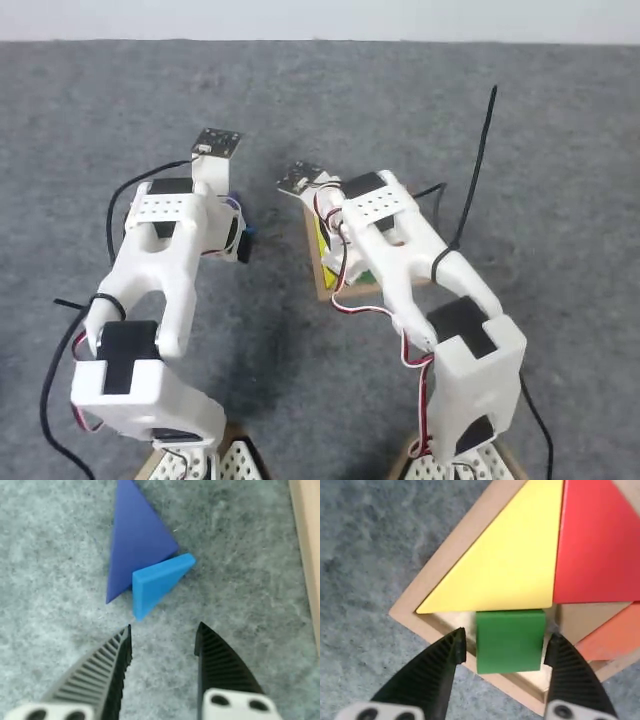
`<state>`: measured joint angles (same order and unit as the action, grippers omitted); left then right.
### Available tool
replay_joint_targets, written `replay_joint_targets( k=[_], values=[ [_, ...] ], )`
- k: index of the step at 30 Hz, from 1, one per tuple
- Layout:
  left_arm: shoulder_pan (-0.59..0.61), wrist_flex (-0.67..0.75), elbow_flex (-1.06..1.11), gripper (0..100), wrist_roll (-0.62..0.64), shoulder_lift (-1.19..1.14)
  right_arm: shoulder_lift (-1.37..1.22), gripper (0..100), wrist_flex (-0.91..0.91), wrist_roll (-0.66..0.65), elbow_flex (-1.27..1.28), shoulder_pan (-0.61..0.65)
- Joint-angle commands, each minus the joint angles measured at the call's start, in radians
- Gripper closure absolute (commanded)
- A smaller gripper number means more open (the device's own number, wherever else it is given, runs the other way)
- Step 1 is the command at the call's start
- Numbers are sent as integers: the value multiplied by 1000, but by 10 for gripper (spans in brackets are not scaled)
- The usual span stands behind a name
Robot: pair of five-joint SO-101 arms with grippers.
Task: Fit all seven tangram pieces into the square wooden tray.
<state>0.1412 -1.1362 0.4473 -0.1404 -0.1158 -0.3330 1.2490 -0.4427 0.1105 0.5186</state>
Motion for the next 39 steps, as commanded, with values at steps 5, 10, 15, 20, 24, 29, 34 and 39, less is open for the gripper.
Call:
replay_joint_targets(
  k=[5,10,15,20,24,29,34,39],
  values=[
    [0,20,-25,801,-11,60,177,732,-4,32,-34,-8],
    [0,18,-25,801,-11,60,162,732,-50,31,40,-28],
    [0,17,-25,801,-11,60,137,732,-96,14,98,-42],
    [0,17,-24,801,-11,60,85,732,-113,11,60,-87],
    [0,17,-24,801,-11,60,1,732,-110,9,-11,-93],
    [0,17,-24,801,-11,60,-56,732,-104,17,-75,-96],
    [0,18,-25,801,-11,60,65,732,-111,100,-61,-120],
    [35,14,-65,801,-9,61,320,732,-165,180,117,-117]
  ],
)
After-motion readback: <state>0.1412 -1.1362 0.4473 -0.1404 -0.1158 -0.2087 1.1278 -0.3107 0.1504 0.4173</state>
